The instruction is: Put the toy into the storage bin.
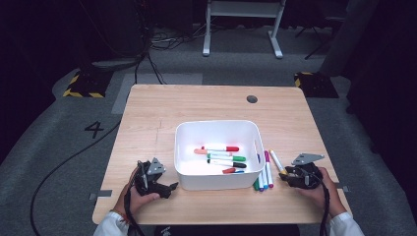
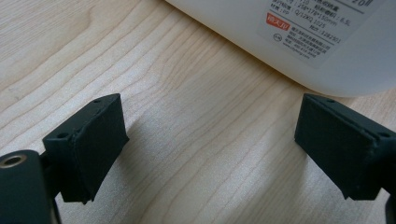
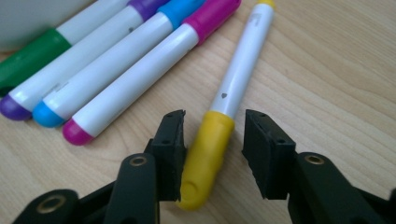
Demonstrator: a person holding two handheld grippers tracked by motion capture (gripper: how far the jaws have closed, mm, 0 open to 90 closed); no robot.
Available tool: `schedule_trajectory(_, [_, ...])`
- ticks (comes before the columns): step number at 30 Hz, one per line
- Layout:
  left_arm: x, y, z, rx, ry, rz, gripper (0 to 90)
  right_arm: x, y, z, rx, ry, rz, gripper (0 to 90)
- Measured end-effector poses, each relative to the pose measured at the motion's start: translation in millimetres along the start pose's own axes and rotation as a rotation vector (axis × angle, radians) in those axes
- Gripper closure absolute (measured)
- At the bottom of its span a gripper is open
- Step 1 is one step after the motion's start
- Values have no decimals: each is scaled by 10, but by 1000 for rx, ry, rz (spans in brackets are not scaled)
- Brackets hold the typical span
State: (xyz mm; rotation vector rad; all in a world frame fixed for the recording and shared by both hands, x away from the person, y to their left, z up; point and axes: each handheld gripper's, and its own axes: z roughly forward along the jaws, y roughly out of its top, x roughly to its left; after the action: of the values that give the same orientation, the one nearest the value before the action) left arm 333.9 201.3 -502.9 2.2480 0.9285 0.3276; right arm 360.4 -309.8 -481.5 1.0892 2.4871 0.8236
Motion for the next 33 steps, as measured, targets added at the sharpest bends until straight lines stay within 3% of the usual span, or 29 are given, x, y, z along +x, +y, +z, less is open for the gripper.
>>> schedule_trajectory(5, [0, 0, 0, 0, 0, 0, 91, -81, -30, -4, -18, -20, 46, 746])
schedule_trajectory(14, [0, 0, 0, 0, 0, 0, 91, -158, -62, -19, -46, -57, 68, 753])
schedule_trajectory(33, [-1, 0, 1, -1, 1, 0, 91, -236, -73, -34, -75, -34, 114, 753])
